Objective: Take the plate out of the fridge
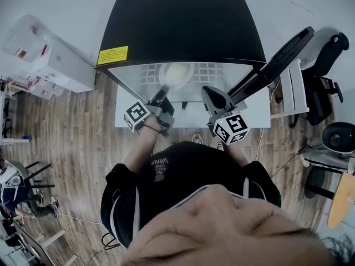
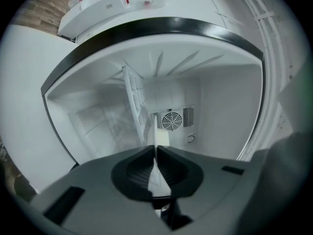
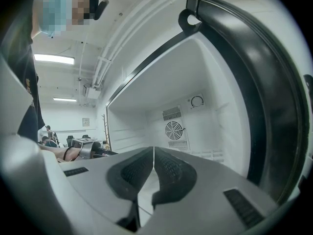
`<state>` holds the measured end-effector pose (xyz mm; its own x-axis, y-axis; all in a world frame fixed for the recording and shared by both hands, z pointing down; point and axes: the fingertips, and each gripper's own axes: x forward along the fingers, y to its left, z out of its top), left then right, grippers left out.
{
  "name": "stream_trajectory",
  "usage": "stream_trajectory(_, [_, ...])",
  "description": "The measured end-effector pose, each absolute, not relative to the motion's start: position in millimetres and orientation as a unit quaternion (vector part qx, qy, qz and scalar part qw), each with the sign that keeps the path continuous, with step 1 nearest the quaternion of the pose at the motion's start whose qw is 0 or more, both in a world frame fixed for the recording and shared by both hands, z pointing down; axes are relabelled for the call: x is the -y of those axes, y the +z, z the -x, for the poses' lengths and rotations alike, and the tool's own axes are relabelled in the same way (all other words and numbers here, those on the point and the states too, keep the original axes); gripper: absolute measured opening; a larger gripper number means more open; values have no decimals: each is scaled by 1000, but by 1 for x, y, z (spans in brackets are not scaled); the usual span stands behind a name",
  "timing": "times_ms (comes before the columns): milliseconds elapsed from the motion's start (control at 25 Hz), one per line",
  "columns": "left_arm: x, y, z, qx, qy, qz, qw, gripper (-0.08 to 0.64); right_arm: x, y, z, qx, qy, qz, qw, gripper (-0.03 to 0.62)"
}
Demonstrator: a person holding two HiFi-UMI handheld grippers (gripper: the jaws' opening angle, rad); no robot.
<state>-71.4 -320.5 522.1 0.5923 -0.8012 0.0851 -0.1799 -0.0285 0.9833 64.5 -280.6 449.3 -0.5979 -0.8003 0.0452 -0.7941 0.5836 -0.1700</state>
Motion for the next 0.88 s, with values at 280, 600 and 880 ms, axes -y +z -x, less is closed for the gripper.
stream_trajectory(280, [308, 521, 74, 350, -261, -670, 600, 32, 277, 453, -63, -886, -94, 454, 19, 12])
stream_trajectory(600, [292, 522, 77, 322, -257, -679, 608, 32, 273, 459, -60, -878, -112, 465, 36, 12])
stream_trajectory(880, [279, 517, 82, 298, -254, -688, 611, 34, 269, 464, -55, -873, -128, 470, 38, 12])
